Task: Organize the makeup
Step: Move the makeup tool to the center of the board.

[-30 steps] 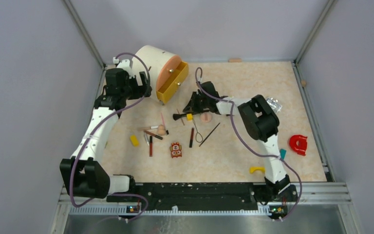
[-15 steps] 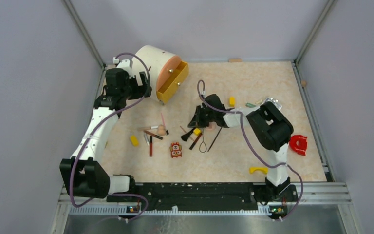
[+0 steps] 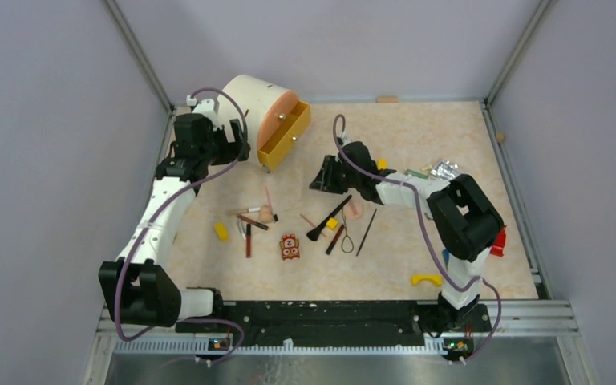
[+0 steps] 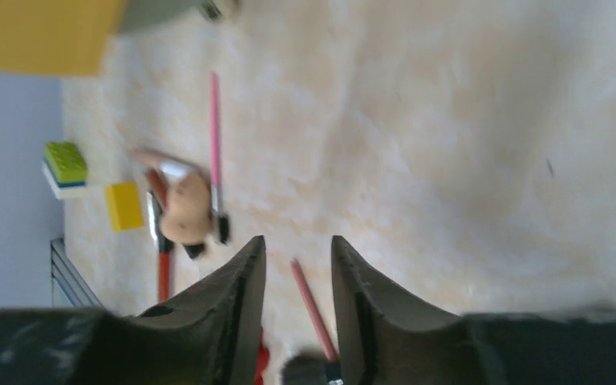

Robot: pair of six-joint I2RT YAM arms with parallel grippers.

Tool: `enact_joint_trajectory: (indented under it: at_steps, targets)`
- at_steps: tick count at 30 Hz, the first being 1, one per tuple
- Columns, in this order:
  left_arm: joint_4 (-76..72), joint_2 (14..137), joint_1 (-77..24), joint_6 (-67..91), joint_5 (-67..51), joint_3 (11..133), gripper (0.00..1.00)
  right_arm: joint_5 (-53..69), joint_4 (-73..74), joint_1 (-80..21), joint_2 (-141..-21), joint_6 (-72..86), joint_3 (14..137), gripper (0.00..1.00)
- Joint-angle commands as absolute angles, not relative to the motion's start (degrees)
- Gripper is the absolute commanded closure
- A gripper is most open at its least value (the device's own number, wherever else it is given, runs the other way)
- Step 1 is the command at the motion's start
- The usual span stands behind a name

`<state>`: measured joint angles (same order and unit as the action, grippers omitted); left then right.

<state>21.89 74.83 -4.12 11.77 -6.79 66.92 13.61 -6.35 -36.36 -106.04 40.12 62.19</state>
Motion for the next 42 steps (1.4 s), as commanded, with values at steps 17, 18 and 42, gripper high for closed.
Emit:
enact_joint_trajectory:
  at_steps: [17,18,42]
  targets:
    - [19.99,72.48,-3.86,10.97,-7.63,66.32,0.01,24.78,-47.95,-30.23,-120.92,69.39,74.84,0.43]
    - [19.96,72.54,-3.87,10.98,-7.64,66.28,0.01,24.66,-49.16,-30.23,-121.29,70.11,74.84,0.43]
    - [19.95,72.96,-3.87,10.99,-8.0,66.31,0.01,24.55,-50.29,-30.23,-128.01,74.52,81.17,0.57]
